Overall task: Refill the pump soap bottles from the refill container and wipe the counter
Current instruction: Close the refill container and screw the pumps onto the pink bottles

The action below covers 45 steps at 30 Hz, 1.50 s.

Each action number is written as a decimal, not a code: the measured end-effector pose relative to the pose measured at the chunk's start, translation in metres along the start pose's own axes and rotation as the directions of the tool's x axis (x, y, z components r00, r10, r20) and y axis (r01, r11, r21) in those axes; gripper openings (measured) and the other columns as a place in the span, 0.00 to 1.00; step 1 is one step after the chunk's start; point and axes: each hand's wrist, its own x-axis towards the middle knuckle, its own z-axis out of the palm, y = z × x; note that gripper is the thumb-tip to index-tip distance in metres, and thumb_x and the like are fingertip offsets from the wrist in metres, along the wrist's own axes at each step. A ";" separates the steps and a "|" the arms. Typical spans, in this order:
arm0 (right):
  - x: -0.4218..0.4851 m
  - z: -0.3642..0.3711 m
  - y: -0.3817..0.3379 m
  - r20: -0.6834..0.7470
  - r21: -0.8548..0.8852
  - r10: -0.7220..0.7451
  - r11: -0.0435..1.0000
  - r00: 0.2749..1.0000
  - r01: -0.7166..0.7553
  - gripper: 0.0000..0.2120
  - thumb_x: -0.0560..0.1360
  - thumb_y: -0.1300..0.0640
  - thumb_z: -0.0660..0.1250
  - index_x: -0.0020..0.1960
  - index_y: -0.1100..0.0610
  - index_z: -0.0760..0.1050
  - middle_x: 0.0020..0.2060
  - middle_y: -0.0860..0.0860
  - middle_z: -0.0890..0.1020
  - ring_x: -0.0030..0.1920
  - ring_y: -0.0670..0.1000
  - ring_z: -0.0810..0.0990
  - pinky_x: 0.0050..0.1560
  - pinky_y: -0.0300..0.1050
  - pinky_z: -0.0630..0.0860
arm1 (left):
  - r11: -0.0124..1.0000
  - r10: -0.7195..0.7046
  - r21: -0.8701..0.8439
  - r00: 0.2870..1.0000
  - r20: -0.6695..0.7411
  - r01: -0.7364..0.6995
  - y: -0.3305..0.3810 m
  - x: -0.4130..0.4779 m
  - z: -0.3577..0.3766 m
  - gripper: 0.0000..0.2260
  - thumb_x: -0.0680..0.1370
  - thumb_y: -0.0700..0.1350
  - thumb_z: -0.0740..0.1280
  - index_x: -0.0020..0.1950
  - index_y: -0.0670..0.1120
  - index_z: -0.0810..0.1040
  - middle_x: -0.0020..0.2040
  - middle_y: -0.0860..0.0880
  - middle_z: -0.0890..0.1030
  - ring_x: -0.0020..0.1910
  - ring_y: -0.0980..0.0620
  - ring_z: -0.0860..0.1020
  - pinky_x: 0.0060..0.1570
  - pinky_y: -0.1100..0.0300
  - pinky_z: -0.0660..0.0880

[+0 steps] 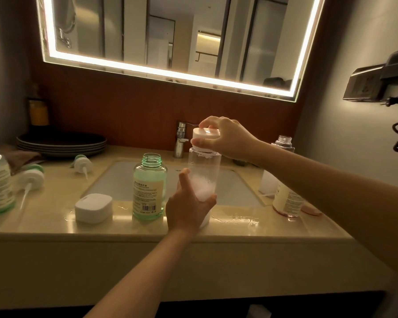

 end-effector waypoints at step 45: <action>-0.001 -0.006 0.016 0.205 0.499 0.045 0.854 0.978 -0.144 0.23 0.73 0.55 0.68 0.67 0.53 0.69 0.61 0.50 0.74 0.59 0.49 0.73 0.47 0.32 0.73 | 1.000 0.005 -0.007 1.000 -0.006 -0.005 -0.001 -0.001 0.000 0.35 0.68 0.56 0.73 0.67 0.43 0.61 0.57 0.44 0.76 0.47 0.45 0.78 0.40 0.63 0.70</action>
